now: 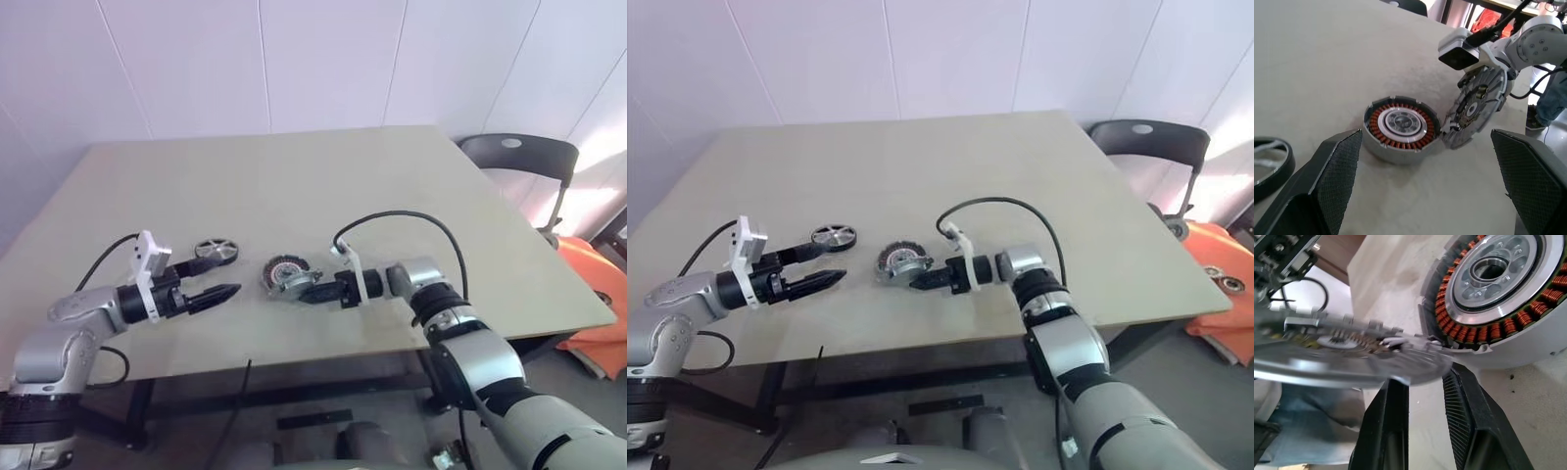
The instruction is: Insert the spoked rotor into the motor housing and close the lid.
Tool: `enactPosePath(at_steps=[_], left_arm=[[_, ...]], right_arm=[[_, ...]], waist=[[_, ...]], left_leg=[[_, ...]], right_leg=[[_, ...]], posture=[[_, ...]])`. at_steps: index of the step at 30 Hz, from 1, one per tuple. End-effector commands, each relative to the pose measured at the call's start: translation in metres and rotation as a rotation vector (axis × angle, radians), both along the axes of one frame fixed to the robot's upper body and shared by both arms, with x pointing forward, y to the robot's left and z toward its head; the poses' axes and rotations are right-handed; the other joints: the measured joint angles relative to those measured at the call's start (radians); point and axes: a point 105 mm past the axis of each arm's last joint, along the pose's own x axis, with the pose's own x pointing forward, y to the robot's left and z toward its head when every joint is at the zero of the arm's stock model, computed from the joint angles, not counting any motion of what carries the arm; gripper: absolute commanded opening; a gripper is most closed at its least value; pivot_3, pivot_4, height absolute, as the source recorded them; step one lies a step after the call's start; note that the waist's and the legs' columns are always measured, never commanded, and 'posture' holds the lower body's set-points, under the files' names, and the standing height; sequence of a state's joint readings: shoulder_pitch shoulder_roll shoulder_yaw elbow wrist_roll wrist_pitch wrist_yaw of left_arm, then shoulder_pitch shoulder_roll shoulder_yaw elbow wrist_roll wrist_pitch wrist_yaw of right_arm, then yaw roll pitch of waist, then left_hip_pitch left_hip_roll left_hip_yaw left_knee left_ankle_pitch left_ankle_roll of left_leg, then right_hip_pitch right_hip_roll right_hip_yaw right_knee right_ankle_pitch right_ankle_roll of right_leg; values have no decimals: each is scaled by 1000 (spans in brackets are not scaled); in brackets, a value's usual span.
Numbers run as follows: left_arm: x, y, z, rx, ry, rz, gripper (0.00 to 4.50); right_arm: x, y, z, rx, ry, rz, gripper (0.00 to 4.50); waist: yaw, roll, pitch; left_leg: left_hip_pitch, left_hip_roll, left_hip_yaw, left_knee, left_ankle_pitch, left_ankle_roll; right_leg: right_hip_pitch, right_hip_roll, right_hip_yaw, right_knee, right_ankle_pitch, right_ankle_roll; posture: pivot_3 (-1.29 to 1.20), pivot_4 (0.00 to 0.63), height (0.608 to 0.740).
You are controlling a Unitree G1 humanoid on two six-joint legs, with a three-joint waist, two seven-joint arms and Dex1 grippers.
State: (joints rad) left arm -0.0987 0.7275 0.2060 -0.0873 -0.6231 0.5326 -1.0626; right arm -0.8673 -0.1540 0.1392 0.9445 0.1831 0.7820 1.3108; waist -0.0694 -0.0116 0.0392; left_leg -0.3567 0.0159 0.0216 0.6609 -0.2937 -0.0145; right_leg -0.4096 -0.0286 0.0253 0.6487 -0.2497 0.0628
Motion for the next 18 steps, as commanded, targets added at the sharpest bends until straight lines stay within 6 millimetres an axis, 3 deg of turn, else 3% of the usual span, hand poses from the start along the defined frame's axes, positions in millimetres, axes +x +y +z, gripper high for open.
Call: enactPosePath(at_steps=[1, 4, 18], left_arm=[[-3, 1, -3, 45, -20, -12, 4482], [-4, 1, -9, 40, -10, -15, 4482], [5, -1, 0, 29, -42, -6, 4482]], right_arm=[[4, 8, 5, 21, -33, -17, 1088], [5, 8, 5, 20, -40, -29, 1088], [28, -2, -7, -73, -135, -188, 1088]], waist=[[-1, 0, 0], [-2, 0, 0], [-3, -2, -1]], left_leg=[[1, 0, 0, 0, 0, 0], [1, 0, 0, 0, 0, 0], [4, 1, 1, 2, 0, 0]], right_leg=[[0, 0, 0, 0, 0, 0], [1, 0, 0, 0, 0, -1], [4, 1, 0, 1, -2, -4]], posture=[[0, 0, 740], [0, 0, 740], [0, 0, 740]])
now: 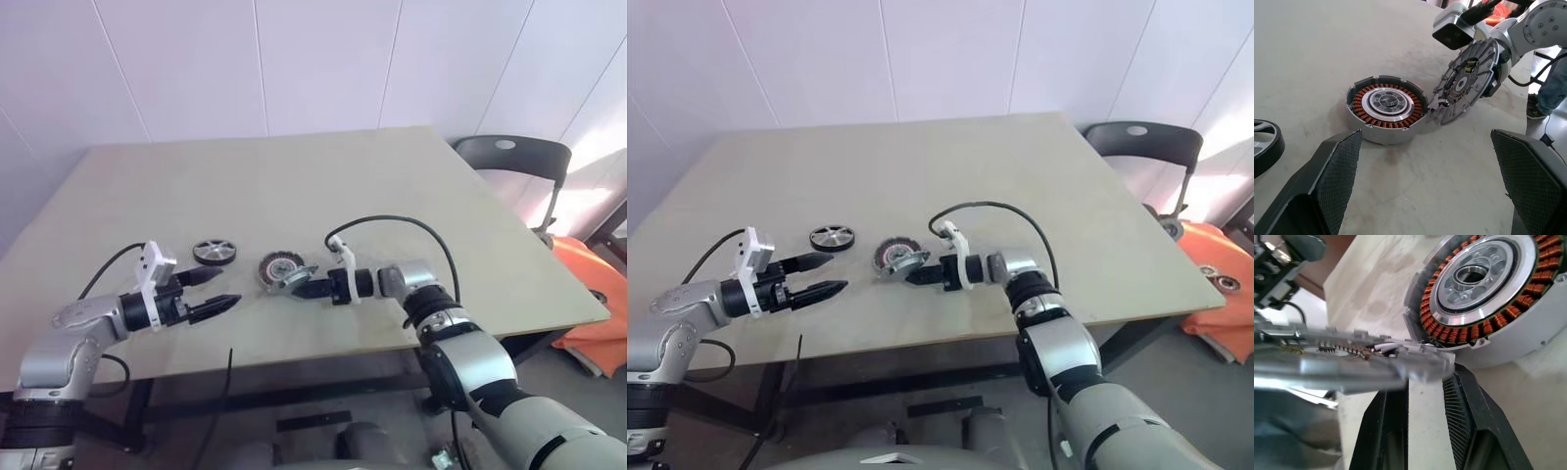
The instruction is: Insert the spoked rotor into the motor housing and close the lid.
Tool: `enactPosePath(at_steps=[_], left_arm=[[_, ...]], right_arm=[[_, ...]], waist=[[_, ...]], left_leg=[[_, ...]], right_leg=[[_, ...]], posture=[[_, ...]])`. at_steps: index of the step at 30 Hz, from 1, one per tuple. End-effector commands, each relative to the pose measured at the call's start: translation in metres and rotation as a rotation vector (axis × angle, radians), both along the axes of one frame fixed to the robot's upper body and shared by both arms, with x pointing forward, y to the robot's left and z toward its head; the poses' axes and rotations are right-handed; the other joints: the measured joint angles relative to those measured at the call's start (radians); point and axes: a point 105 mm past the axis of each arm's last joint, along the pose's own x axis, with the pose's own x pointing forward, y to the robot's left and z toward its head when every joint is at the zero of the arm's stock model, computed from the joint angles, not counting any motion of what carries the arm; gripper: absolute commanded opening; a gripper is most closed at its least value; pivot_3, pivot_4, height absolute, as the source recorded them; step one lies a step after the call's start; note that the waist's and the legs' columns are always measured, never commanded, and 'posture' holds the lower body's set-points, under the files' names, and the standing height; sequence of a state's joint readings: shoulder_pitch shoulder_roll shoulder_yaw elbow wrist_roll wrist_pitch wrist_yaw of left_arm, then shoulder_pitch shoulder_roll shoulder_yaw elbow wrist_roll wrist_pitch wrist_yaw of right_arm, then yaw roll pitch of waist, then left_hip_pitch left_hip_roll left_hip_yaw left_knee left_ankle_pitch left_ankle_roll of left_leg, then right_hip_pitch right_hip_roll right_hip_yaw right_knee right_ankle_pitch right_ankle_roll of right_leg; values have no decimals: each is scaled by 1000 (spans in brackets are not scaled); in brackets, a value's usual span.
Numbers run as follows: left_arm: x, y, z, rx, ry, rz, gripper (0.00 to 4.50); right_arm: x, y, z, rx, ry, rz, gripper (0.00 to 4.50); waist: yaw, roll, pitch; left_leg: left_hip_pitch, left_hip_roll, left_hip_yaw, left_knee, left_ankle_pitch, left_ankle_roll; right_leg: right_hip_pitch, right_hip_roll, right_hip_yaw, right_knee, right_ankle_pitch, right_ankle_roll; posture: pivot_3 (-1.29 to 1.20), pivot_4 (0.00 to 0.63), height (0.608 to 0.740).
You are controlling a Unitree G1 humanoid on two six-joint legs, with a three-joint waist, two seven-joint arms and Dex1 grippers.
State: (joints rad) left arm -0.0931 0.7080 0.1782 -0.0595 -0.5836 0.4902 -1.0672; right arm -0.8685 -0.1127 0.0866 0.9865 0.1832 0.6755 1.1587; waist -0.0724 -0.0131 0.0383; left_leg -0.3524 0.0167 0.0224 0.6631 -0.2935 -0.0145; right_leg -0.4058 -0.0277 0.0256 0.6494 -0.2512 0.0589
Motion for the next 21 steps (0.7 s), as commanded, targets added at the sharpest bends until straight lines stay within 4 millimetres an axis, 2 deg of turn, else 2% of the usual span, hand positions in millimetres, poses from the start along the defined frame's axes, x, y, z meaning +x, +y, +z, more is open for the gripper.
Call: enactPosePath(at_steps=[1, 8, 18, 21], left_arm=[[5, 1, 11, 11, -48, -4, 4482], [7, 1, 11, 10, -49, -4, 4482], [10, 1, 9, 0, -47, -4, 4482], [10, 0, 10, -1, -48, -9, 4482]], right_arm=[[16, -10, 1, -35, -53, -97, 1088], [23, -26, 0, -52, -75, -154, 1088], [55, -44, 12, -6, -146, -459, 1088], [49, -40, 14, 10, -130, -387, 1088]], waist=[[0, 0, 0], [3, 0, 0], [3, 1, 1], [2, 1, 1]], left_leg=[[1, 0, 0, 0, 0, 0], [0, 0, 0, 1, 0, 0], [-5, -1, 0, -2, 0, 0], [-5, 0, 0, -3, 0, 0]], right_leg=[[1, 0, 0, 0, 0, 0], [1, 0, 0, 0, 0, 0], [-3, -2, 1, -2, 2, 3], [-4, -2, 1, -3, 2, 3]], posture=[[0, 0, 740], [0, 0, 740], [0, 0, 740], [0, 0, 740]])
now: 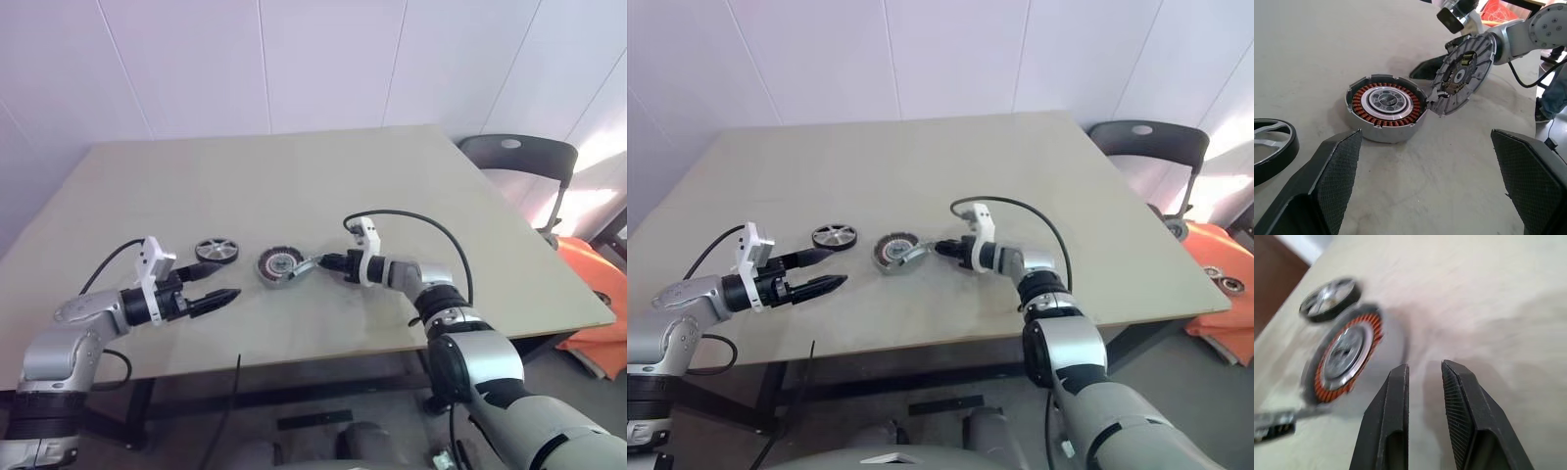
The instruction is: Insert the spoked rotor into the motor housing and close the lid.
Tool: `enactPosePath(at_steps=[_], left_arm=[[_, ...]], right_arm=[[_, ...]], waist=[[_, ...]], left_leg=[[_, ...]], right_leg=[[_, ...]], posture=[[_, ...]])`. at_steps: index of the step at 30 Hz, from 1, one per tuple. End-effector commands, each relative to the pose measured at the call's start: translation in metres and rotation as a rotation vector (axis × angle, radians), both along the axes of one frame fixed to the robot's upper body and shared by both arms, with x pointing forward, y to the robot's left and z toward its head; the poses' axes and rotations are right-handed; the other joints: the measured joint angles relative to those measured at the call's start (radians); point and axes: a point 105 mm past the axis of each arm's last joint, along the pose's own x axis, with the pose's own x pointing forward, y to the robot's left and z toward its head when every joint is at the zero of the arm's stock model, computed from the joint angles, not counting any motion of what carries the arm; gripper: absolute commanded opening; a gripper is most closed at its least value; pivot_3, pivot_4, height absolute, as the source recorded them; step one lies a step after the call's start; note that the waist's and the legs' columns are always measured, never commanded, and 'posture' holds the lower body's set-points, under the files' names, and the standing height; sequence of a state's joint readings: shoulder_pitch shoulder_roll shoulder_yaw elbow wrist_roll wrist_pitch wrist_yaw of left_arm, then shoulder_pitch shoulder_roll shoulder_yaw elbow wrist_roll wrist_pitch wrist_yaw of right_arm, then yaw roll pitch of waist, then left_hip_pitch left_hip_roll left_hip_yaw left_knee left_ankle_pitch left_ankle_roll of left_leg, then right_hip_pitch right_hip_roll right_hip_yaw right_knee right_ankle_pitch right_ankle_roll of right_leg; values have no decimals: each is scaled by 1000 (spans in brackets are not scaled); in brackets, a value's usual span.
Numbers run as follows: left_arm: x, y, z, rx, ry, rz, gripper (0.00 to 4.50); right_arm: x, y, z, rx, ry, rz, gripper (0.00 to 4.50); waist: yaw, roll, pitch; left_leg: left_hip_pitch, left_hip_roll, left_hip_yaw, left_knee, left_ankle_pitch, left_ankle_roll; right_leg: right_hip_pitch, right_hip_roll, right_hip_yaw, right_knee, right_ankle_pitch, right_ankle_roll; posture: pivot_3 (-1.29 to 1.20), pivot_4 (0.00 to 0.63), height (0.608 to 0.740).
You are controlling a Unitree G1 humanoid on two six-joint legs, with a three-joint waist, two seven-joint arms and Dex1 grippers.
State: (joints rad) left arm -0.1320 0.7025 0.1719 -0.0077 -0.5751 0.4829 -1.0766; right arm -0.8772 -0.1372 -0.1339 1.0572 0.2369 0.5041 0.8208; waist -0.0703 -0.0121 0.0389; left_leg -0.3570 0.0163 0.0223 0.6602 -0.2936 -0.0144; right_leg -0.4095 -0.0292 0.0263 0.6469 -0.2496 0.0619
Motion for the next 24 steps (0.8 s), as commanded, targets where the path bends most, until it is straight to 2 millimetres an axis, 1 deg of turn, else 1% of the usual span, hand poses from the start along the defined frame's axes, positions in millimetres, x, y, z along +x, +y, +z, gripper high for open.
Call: enactPosePath(at_steps=[1, 3, 5, 7, 8, 10, 13, 17, 19, 21, 24], left_arm=[[3, -2, 10, 10, -49, -18, 4482], [1, -3, 13, 17, -55, -33, 4482], [-3, -3, 17, 26, -61, -61, 4482], [-6, -4, 21, 38, -67, -84, 4482], [-8, -4, 22, 46, -68, -96, 4482], [-12, -4, 25, 59, -70, -116, 4482], [-18, -6, 26, 79, -61, -144, 4482], [-20, -2, 26, 101, -47, -137, 4482], [-19, 1, 27, 102, -46, -119, 4482], [-19, 3, 27, 102, -44, -110, 4482], [-19, 5, 25, 103, -38, -96, 4482]], right_arm=[[-4, 3, 11, 37, -10, 82, 1088], [-23, 7, 11, 37, 17, 259, 1088], [-44, 5, 8, 17, 41, 442, 1088], [-62, 3, 3, -17, 55, 574, 1088], [-66, 3, 2, -26, 64, 601, 1088], [-67, 6, 1, -21, 76, 604, 1088], [-61, 17, -1, -15, 81, 566, 1088], [-48, 43, -7, 9, 86, 429, 1088], [-51, 58, -6, 52, 110, 429, 1088], [-57, 69, -6, 76, 125, 453, 1088], [-67, 77, -9, 84, 163, 494, 1088]], waist=[[0, 0, 0], [0, 0, 0], [0, 0, 0], [0, 0, 0], [0, 0, 0], [-1, 0, 0], [-2, 0, 0], [-16, -3, -2], [-29, -3, -2], [-33, -3, -2], [-37, -3, -2]], left_leg=[[0, 0, 0, 0, 0, 0], [0, 0, 0, -1, 0, 0], [0, 0, 0, -2, 0, 1], [0, 0, 0, -2, -1, 1], [0, 0, 0, -2, -1, 1], [0, 0, 0, -3, -1, 2], [2, 0, 0, -4, -1, 2], [5, 1, 0, -6, -1, 1], [8, 1, -1, -6, -1, 1], [9, 1, -1, -7, -1, 1], [10, 1, -1, -9, -1, 1]], right_leg=[[0, 0, 0, 0, 0, 0], [0, 0, 0, -1, 0, 0], [0, 2, 0, -1, -1, 1], [0, 2, -1, -1, -1, 2], [-1, 2, -1, -1, -1, 2], [-1, 2, -1, -1, -1, 3], [0, 2, -1, -1, -1, 2], [0, 3, 1, 0, -1, 1], [2, 3, 1, 1, -2, -3], [2, 3, 2, 1, -2, -3], [2, 4, 2, 1, 0, -1]], posture=[[0, 0, 740], [0, 0, 740], [0, 0, 740], [0, 0, 740], [0, 0, 740], [0, 0, 740], [0, 0, 740], [0, 0, 740], [0, 0, 740], [0, 0, 740], [0, 0, 740]])
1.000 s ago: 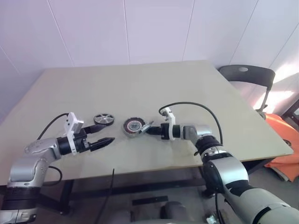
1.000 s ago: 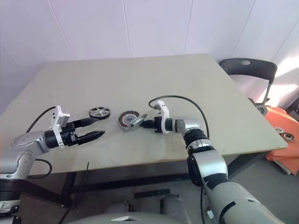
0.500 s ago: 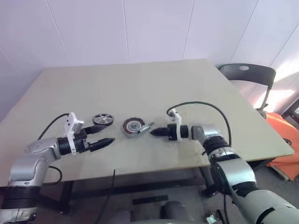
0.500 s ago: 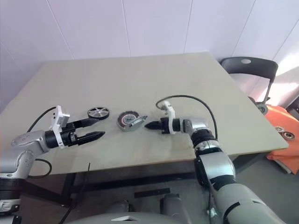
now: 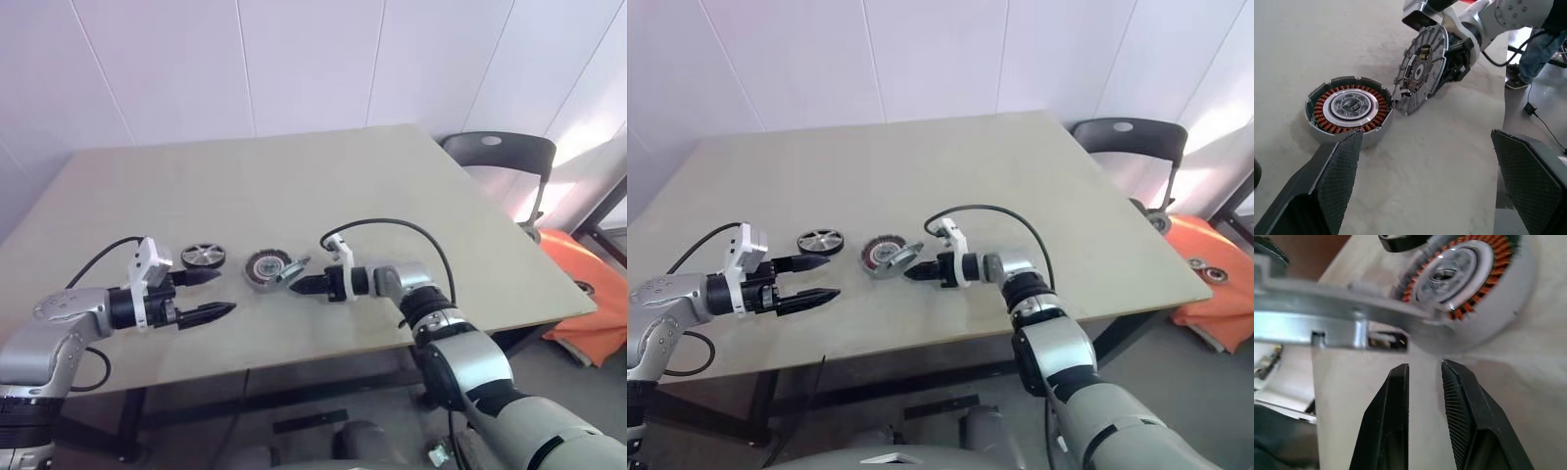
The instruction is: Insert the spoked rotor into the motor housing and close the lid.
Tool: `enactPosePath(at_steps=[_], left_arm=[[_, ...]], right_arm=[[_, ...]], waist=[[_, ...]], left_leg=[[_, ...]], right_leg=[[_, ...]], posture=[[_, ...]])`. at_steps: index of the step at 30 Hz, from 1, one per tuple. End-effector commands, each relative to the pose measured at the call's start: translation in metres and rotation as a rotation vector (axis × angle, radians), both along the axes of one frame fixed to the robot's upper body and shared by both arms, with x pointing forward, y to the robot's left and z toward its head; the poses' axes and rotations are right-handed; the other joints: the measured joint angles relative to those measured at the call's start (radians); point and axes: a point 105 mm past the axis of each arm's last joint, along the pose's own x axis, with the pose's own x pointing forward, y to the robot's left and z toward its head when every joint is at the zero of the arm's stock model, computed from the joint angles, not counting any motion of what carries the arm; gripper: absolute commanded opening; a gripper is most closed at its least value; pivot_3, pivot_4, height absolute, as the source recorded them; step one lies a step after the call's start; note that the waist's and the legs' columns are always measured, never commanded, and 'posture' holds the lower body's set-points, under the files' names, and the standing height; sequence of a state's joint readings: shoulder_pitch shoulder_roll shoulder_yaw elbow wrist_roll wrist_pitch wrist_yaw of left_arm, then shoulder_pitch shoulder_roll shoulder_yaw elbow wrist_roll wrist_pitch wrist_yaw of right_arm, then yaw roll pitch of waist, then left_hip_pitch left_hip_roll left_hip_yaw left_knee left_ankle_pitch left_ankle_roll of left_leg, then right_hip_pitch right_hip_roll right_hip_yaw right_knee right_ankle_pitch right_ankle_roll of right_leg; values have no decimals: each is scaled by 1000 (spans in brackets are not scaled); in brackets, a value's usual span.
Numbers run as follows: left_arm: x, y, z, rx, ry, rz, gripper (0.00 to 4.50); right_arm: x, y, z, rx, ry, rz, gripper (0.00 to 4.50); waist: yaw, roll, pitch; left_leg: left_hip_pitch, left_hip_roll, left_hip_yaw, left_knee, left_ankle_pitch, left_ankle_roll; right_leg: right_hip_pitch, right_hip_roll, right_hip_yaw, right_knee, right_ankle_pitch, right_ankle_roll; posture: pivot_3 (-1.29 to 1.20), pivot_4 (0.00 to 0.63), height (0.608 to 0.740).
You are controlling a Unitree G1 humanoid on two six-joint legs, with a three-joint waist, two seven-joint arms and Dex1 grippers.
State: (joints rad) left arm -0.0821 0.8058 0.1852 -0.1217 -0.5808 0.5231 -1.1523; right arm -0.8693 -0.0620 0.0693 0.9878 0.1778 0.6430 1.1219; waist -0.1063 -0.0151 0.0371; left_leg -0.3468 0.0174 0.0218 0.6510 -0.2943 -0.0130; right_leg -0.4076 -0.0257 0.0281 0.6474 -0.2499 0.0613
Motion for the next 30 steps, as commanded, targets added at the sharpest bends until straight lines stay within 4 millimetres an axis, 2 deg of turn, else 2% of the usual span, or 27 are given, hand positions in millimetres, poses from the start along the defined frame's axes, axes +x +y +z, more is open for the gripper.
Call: enactPosePath(at_steps=[1, 17, 24, 30], left_arm=[[1, 4, 12, 1, -41, 13, 4482], [7, 6, 10, -10, -40, 33, 4482], [6, 6, 9, -13, -38, 42, 4482], [7, 8, 8, -15, -39, 52, 4482]], right_arm=[[-20, 20, -9, 22, 91, 75, 1088], [-36, 46, -15, 52, 271, 63, 1088], [-27, 51, -19, 29, 238, -21, 1088], [-7, 41, -23, -6, 183, -164, 1088]], waist=[[-1, 0, 0], [-6, -2, -1], [-24, -3, -2], [-24, -4, -3]], left_leg=[[0, 0, 0, -1, 0, 0], [0, 0, -1, -6, 0, 0], [5, 2, -1, -6, -1, -1], [9, 3, -1, -6, 0, -1]], right_leg=[[0, 0, 0, 0, 0, 0], [-2, 0, -1, 0, -1, -2], [1, -1, -1, 1, -1, -3], [3, -1, -3, 1, -1, -10]], posture=[[0, 0, 740], [0, 0, 740], [0, 0, 740], [0, 0, 740]])
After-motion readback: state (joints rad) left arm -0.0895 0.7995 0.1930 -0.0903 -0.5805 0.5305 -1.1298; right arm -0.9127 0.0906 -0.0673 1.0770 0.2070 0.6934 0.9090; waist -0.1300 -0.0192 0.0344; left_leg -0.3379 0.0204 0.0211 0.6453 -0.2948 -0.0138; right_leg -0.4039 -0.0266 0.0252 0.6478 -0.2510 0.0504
